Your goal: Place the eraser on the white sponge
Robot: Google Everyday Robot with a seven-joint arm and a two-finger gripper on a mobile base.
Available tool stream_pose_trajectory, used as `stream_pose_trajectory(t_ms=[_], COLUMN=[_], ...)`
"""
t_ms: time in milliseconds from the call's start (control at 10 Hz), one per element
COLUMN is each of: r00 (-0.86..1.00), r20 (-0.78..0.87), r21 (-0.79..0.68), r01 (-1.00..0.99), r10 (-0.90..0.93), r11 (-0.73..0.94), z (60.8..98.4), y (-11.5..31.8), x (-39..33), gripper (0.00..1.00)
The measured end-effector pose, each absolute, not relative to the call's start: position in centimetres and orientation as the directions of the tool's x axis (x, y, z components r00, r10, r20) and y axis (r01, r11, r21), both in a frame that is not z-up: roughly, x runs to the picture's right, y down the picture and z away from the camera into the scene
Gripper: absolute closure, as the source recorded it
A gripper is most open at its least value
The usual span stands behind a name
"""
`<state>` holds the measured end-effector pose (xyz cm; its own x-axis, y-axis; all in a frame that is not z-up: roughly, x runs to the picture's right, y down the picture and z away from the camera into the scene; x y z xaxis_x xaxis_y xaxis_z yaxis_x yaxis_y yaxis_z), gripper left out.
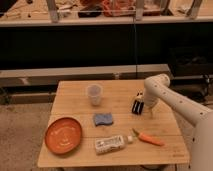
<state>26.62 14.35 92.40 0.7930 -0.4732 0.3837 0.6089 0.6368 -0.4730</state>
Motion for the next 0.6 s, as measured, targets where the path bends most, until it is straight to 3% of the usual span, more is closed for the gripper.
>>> stream_pose_trajectory(t_ms=[500, 600], r00=[0.784, 0.785], r20=[0.388, 0.389], r21=[-0.476, -0.478], r01=[0.621, 0.620], r10=[-0.485, -0.483], r11=[0.623, 0.623], z=[92.64, 92.58], y=[15.02, 15.15], x=[26.45, 26.35], gripper=[0.20, 0.24])
